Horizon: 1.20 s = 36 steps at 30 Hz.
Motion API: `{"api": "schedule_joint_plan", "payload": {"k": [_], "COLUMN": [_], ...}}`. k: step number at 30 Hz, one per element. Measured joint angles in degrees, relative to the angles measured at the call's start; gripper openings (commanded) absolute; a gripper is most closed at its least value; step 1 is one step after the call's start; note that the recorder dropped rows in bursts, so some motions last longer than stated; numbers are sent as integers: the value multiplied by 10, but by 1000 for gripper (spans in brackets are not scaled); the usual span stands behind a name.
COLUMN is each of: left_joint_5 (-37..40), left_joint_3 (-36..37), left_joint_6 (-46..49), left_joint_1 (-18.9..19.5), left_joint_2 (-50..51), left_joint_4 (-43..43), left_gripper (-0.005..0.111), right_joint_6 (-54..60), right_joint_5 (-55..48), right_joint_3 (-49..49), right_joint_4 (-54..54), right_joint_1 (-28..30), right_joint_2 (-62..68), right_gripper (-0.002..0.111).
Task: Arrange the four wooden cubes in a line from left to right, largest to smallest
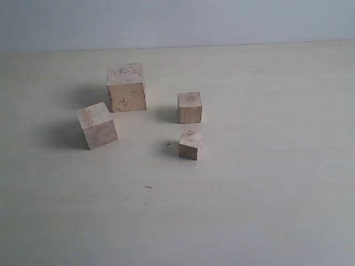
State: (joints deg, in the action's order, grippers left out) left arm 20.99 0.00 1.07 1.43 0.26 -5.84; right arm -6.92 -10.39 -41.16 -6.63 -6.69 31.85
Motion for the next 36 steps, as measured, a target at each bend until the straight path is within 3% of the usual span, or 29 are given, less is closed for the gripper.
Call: {"api": "schedule_joint_plan", "payload": {"k": [7,12,23,27,29,32,36], "left_joint_5": [0,0,0,0,0,0,0], "left_joint_3": [0,0,0,0,0,0,0], "left_joint_6": [0,0,0,0,0,0,0], "left_joint_1": [0,0,0,0,0,0,0], "left_joint_2": [0,0,0,0,0,0,0], "left_joint_4": [0,0,0,0,0,0,0], "left_gripper": [0,0,0,0,0,0,0], "right_joint_6": [173,213,215,228,295,395,417], "right_joint_5": [-186,-294,-240,-191,-200,-227,-205], "right_joint_3": [-111,-128,-128,-131,-141,-162,-192], "right_joint_4": [-162,-246,-275,-384,-460,-528,-534], "right_joint_1": [-110,-150,-153,-153,-157,-193,-267], "right_joint_2": [196,317,411,425,440,465,504], "right_gripper": [0,0,0,0,0,0,0]}}
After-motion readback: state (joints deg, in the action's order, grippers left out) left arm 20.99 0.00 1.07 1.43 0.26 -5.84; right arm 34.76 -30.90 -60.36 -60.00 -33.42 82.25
